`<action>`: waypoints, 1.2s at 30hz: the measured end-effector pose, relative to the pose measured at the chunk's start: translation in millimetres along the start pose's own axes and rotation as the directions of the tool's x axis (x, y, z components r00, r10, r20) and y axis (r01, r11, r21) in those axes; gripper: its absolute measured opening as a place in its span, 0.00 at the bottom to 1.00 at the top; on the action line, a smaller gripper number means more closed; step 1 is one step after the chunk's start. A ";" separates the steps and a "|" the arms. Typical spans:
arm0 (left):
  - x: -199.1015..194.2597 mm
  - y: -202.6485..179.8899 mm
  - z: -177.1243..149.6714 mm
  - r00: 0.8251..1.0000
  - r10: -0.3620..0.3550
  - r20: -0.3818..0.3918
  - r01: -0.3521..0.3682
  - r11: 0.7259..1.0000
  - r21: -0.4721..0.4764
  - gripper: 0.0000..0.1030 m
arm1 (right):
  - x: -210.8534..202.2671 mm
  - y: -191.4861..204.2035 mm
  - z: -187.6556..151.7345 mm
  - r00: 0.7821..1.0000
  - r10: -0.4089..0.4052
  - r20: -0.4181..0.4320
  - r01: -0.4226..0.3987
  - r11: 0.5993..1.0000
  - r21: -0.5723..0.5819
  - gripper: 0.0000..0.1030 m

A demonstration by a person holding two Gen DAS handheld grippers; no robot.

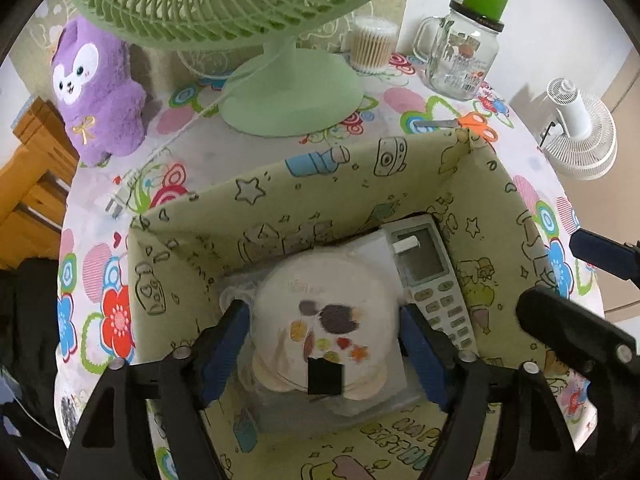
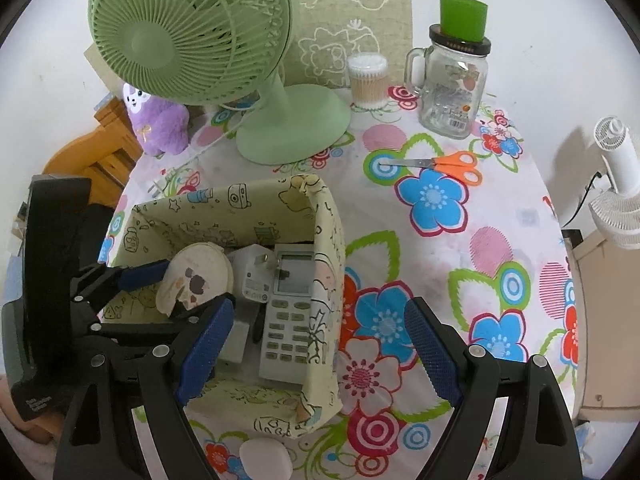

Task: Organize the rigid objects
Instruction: 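Lower round hoop into fabric box and open left gripper while right gripper withdraws, then withdraw both grippers from fabric box toward the green pad and white puck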

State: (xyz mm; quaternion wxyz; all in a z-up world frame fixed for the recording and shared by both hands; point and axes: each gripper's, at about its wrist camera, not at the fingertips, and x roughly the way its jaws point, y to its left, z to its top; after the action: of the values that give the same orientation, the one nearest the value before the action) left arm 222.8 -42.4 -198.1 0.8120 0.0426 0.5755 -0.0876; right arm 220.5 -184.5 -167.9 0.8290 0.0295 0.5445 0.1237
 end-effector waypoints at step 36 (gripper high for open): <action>-89.7 -1.2 -49.2 0.993 -0.011 0.115 0.011 1.000 0.005 0.99 | -62.5 42.1 -32.6 0.997 -0.025 0.073 0.026 1.000 -0.014 0.87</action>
State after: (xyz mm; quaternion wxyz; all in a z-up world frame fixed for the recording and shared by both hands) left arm 148.1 -26.8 -129.9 0.8432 0.0361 0.5277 -0.0957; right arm 160.0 -161.4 -117.5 0.8501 0.0209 0.5131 0.1162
